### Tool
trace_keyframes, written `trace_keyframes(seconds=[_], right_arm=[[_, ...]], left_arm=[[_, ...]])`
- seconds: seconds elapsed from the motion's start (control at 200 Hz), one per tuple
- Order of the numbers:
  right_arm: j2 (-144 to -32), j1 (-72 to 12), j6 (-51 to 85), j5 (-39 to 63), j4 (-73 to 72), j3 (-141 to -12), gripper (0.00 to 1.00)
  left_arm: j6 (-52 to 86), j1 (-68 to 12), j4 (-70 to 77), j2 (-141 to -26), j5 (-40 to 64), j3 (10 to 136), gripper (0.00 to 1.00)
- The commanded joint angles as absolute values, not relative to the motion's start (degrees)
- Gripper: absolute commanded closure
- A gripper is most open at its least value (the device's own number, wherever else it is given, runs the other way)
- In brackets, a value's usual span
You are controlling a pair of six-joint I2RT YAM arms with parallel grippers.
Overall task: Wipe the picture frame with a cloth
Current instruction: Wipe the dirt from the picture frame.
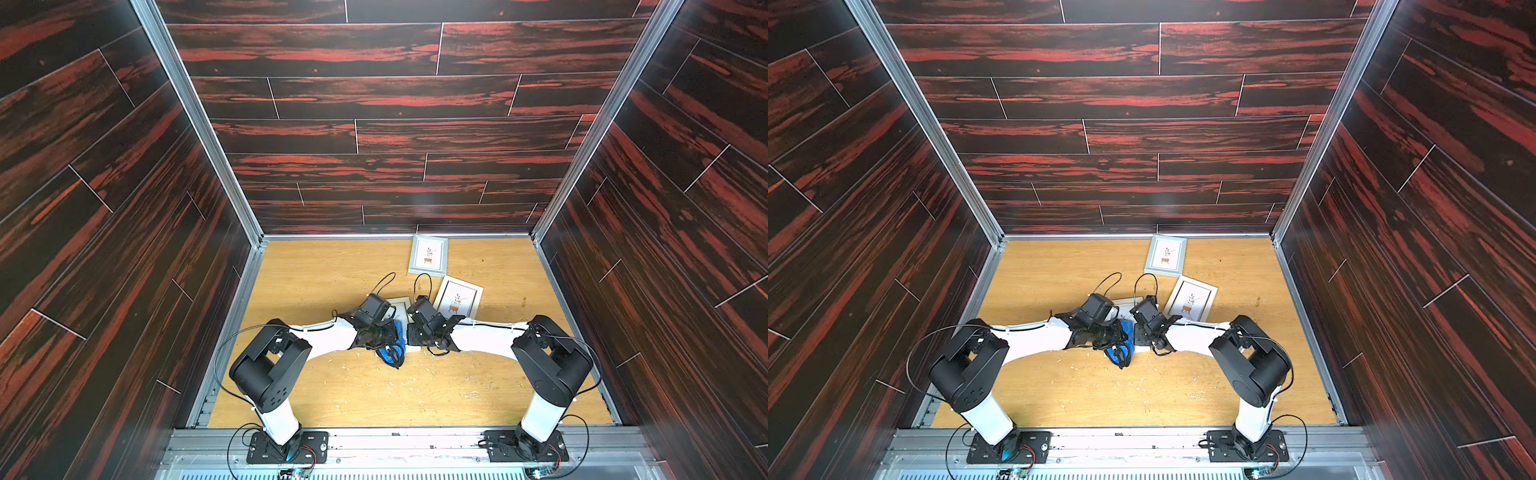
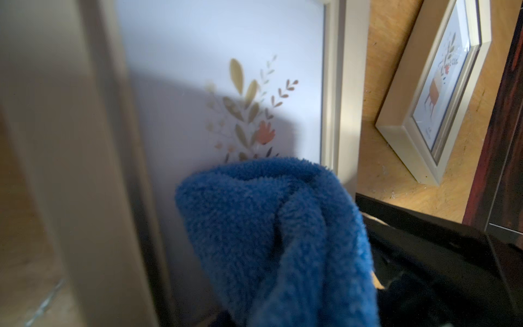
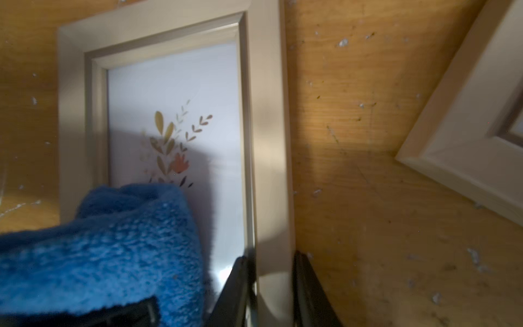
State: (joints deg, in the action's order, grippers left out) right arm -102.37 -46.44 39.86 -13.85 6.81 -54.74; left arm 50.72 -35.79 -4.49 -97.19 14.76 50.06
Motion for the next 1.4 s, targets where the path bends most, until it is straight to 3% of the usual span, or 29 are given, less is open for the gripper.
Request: trace_keyframes(seconds=[0.0, 0.411, 0.676, 1.147, 1.398], right_arm=[[-102.83, -45.97, 41.2, -15.56, 9.7, -54.66, 1.0], [-102.65, -45.97, 41.29, -15.46, 9.73, -54.61, 1.0], [-102.74, -45.92, 41.21, -14.9, 8.86, -54.26, 1.0], [-102.31, -46.05, 41.27, -14.44, 8.59, -54.1, 1.0], [-101.34, -46.05, 41.23, -15.42, 8.96, -53.44, 1.0]], left_arm=[[47.21, -32.11, -13.83, -92.22, 11.2, 46.67, 1.0], [50.48, -38.59, -7.5, -99.43, 15.03, 52.47, 1.0], [41.4, -30.52, -18.05, -96.72, 12.04, 54.53, 1.0], [37.77, -30.55, -14.16, -114.77, 15.6, 74.7, 1.0], [34.64, -25.58, -13.44, -111.19, 9.2, 70.16, 1.0]])
